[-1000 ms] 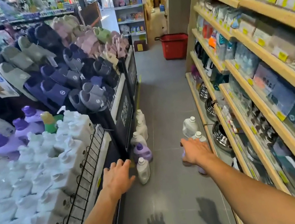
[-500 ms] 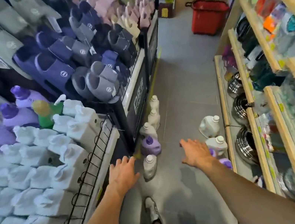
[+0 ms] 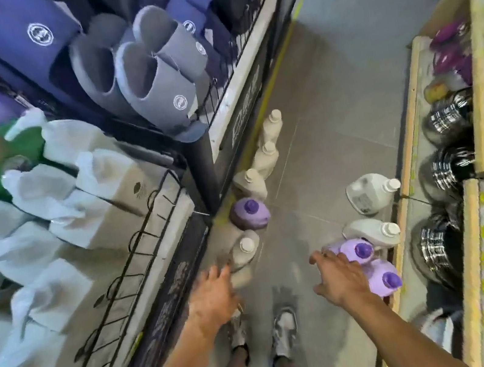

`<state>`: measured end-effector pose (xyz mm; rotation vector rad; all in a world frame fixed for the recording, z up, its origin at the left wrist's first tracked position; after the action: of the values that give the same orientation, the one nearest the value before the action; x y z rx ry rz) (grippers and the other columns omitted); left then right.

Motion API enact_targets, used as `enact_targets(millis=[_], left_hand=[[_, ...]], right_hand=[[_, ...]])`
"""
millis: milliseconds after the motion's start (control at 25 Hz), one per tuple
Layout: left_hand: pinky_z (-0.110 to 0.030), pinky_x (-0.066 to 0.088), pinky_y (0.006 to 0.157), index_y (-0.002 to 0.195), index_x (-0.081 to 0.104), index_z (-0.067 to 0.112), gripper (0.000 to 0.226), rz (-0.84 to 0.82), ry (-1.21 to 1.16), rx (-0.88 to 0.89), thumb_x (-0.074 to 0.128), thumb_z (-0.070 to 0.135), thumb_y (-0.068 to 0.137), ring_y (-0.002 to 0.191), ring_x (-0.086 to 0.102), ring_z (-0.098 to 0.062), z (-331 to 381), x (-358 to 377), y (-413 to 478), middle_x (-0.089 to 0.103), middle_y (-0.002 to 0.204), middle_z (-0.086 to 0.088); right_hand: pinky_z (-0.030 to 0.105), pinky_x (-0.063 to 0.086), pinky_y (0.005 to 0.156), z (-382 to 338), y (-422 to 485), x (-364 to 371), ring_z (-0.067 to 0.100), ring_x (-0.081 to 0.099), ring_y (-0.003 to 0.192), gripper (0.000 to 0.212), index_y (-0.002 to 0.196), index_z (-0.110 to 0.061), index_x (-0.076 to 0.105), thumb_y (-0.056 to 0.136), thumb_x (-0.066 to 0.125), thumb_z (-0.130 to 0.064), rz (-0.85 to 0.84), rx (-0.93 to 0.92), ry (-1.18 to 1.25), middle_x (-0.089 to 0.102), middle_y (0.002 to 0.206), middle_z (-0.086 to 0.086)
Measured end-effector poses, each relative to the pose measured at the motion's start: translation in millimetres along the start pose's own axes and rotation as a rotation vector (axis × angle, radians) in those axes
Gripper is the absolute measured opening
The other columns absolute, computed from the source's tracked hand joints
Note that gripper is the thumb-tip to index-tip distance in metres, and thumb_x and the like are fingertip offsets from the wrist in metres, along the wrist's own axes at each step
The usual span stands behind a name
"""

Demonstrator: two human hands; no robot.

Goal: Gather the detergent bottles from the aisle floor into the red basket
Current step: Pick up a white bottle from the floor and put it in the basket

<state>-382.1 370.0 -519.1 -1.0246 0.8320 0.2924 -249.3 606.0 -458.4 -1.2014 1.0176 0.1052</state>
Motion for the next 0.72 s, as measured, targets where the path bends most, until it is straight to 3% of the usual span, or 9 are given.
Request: enact_targets(millis=[80, 200, 360, 480, 560, 720], left_hand=[[-0.047, 0.039, 0.112, 0.156, 0.027, 0.028, 0.073, -0.04, -0.081, -0.09, 0.055, 0.057, 0.094, 0.14, 0.039, -0.032, -28.1, 52.3, 46.4, 0.035, 0.156, -0.004], [-0.042, 0.045, 0.104, 0.158, 0.027, 0.027, 0.083, -0.045, -0.123, -0.151, 0.05, 0.065, 0.088, 0.134, 0.046, -0.032, -56.5, 128.8, 110.0, 0.041, 0.153, -0.008], [-0.044, 0.047, 0.099, 0.156, 0.024, 0.024, 0.092, -0.007, -0.226, -0.169, 0.07, 0.053, 0.082, 0.131, 0.048, -0.035, -67.8, 232.3, 215.6, 0.044, 0.148, -0.009], [-0.043, 0.047, 0.101, 0.159, 0.017, 0.026, 0.105, 0.016, -0.309, -0.182, 0.078, 0.053, 0.078, 0.133, 0.044, -0.029, -68.7, 282.4, 275.8, 0.039, 0.15, -0.006], [-0.039, 0.045, 0.102, 0.16, 0.015, 0.029, 0.114, 0.105, -0.434, -0.193, 0.083, 0.053, 0.072, 0.134, 0.043, -0.026, -70.8, 302.4, 310.6, 0.039, 0.152, -0.005], [-0.029, 0.043, 0.095, 0.151, 0.03, 0.034, 0.115, 0.329, -0.63, -0.215, 0.079, 0.069, 0.052, 0.131, 0.049, -0.019, -79.2, 313.1, 349.2, 0.046, 0.149, 0.004]], right_hand=[[0.038, 0.042, 0.104, 0.6, 68.9, 30.9, 0.027, 0.046, 0.136, 0.061, 0.145, -0.034, 0.043, 0.09, 0.068, -0.042, -0.032, -0.031, 0.025, 0.048, 0.146, 0.002], [0.035, 0.042, 0.102, -7.0, 173.9, 78.2, 0.025, 0.047, 0.135, 0.064, 0.144, -0.034, 0.043, 0.088, 0.073, -0.036, -0.067, -0.106, 0.052, 0.049, 0.145, 0.0], [0.041, 0.047, 0.1, -25.9, 329.0, 170.3, 0.03, 0.046, 0.132, 0.079, 0.152, -0.035, 0.035, 0.085, 0.078, -0.03, -0.138, -0.23, 0.043, 0.046, 0.146, 0.002], [0.039, 0.042, 0.107, -49.8, 412.3, 214.8, 0.031, 0.038, 0.143, 0.094, 0.162, -0.033, 0.02, 0.087, 0.077, -0.025, -0.113, -0.395, -0.033, 0.032, 0.163, 0.003], [0.039, 0.034, 0.116, -73.5, 457.5, 246.6, 0.031, 0.031, 0.15, 0.098, 0.164, -0.027, 0.017, 0.087, 0.077, -0.022, -0.12, -0.572, -0.066, 0.023, 0.167, 0.004], [0.049, 0.045, 0.11, -104.2, 513.8, 296.1, 0.032, 0.048, 0.137, 0.108, 0.157, -0.026, 0.031, 0.066, 0.089, -0.032, -0.032, -0.821, -0.103, 0.044, 0.15, 0.004]])
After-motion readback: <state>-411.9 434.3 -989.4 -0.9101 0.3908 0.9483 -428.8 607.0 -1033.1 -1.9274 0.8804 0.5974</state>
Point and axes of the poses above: each hand's wrist, its own y-axis towards the middle knuckle, its own x-axis out of the palm, z = x × y, the point moved 9 cm from there along y, towards the middle knuckle
